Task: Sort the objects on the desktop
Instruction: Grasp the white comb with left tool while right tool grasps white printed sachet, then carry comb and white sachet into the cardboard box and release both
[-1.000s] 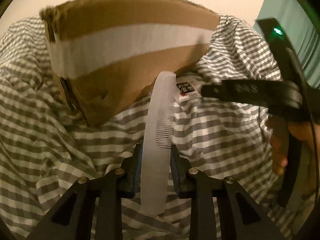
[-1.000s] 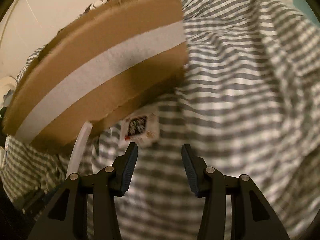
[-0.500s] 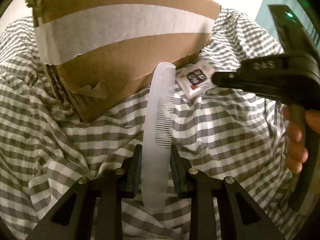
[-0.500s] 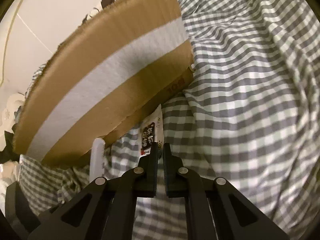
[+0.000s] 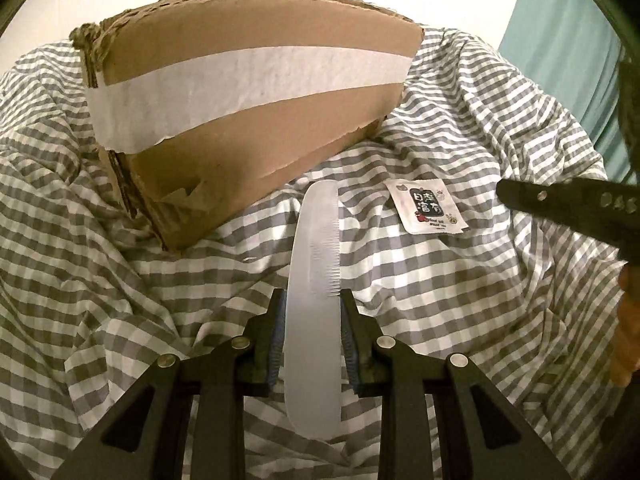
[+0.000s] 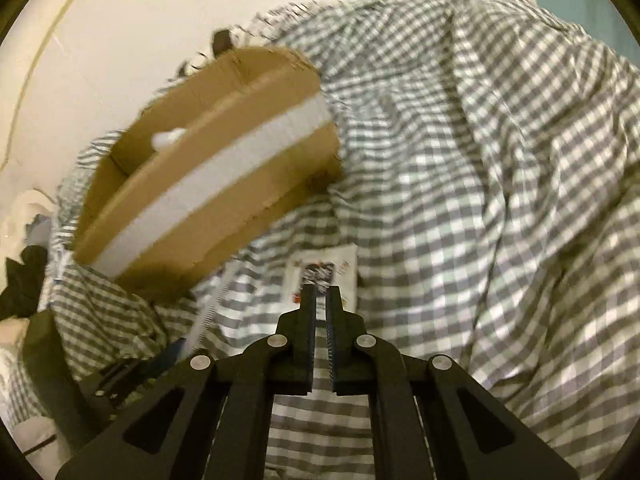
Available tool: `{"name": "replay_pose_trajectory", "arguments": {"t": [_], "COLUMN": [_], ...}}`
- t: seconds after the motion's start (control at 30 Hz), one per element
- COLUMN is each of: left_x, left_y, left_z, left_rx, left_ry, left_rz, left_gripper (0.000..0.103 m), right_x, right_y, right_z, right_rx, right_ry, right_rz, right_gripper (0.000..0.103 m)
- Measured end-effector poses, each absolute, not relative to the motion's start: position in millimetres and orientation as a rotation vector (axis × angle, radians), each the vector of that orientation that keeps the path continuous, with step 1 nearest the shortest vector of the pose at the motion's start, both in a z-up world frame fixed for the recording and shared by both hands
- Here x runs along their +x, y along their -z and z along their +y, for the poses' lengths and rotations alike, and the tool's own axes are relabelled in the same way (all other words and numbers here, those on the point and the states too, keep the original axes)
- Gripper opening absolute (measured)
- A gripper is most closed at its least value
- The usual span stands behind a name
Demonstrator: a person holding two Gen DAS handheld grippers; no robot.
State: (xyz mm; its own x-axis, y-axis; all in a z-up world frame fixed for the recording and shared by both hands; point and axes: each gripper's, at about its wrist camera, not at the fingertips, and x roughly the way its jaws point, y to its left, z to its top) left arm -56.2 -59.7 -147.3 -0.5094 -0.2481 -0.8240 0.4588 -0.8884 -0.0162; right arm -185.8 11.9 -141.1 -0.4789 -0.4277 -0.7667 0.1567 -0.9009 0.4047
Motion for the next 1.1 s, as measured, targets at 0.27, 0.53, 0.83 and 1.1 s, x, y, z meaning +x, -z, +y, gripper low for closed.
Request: {"name": "replay_pose_trajectory", "arguments": {"t": [0.27, 0.53, 0.83, 1.1], "left_x": [-63.0, -70.6, -60.2, -51.0], "left_y": [170.3, 186.8, 174.3, 138.0], "left_z": [-68.8, -75.9, -80.5, -65.4], "left_rx": [1.314, 1.343, 1.315, 1.239], "left_ry": [2.351, 2.325, 2.366, 2.492], "left_rz": [0.36, 0.373, 0.447, 0.478], "left_gripper": [0.026, 0.03, 0.026, 0.026], "right_x": [-212.9, -229.1, -207.3, -172.3], "right_y": [169.1, 194.4, 180.4, 134.1], "right_z": [-30.7, -43.7, -16.0, 13.1], "right_rx": [1.396, 1.46, 1.423, 1.305], "right_ry": [2.43, 2.397, 2.413, 2.502], "right_rz": [-0.145, -0.098, -0.167, -0.245], "right_gripper": [0.069, 0.074, 0.028, 0.025]}}
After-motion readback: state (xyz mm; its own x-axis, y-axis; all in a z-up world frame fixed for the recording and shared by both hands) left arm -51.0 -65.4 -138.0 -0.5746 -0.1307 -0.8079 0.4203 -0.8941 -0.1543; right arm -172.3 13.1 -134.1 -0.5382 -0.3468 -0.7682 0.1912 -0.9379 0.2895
